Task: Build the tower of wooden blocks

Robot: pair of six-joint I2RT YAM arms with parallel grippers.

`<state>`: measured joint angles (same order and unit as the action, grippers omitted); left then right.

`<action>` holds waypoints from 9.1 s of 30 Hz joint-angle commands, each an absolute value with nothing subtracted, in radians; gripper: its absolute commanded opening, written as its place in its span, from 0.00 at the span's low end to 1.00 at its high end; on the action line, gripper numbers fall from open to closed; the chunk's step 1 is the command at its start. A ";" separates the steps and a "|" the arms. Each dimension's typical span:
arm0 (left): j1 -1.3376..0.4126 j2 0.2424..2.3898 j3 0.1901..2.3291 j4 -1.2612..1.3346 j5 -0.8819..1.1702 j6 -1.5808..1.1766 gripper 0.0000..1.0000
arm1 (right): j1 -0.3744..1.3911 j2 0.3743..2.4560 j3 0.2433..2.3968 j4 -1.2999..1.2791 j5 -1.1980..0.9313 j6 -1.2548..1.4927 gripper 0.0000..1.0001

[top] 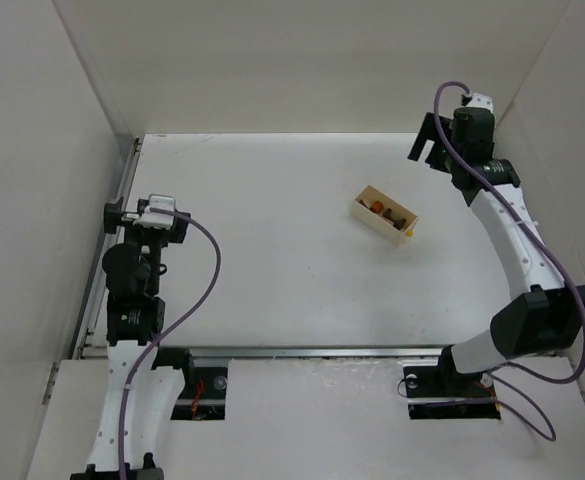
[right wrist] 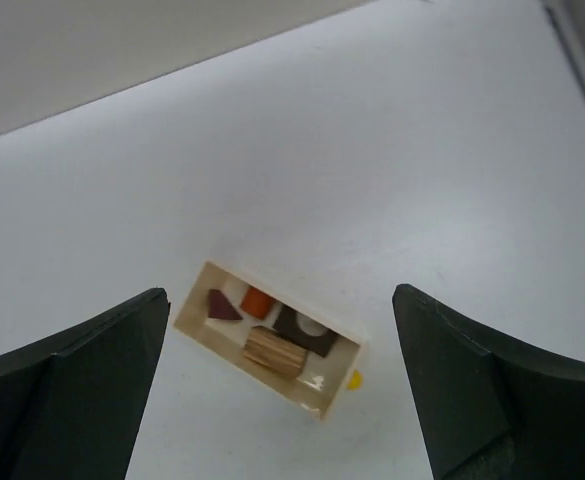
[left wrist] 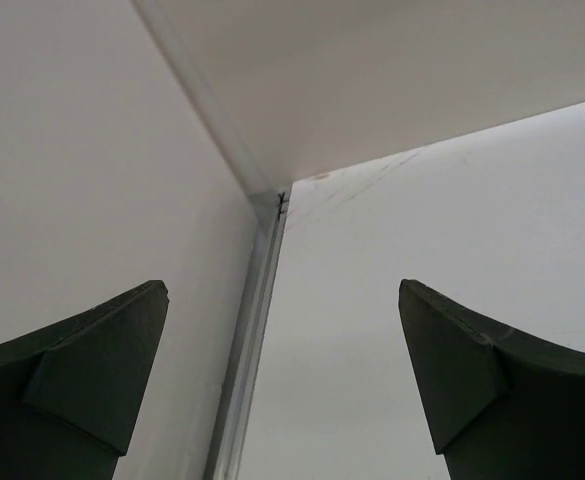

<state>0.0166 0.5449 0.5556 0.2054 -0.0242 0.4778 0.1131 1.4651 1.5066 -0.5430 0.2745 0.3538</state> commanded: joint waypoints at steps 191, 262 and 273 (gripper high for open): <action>-0.365 1.575 1.292 -0.394 -0.009 0.189 0.95 | -0.049 1.786 1.201 -0.370 -0.574 0.330 0.99; -0.354 1.171 0.957 -0.267 -0.089 0.247 1.00 | 0.794 1.798 1.235 -0.469 -0.004 -0.167 0.28; -0.363 1.126 0.867 -0.267 -0.080 0.281 1.00 | 0.847 1.758 1.232 -0.450 0.071 -0.117 0.84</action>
<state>-0.3580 1.1625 0.8749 -0.2790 -0.0830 0.2543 0.8402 1.8702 1.2728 -0.5026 0.0387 -0.1482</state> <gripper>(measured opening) 0.997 0.827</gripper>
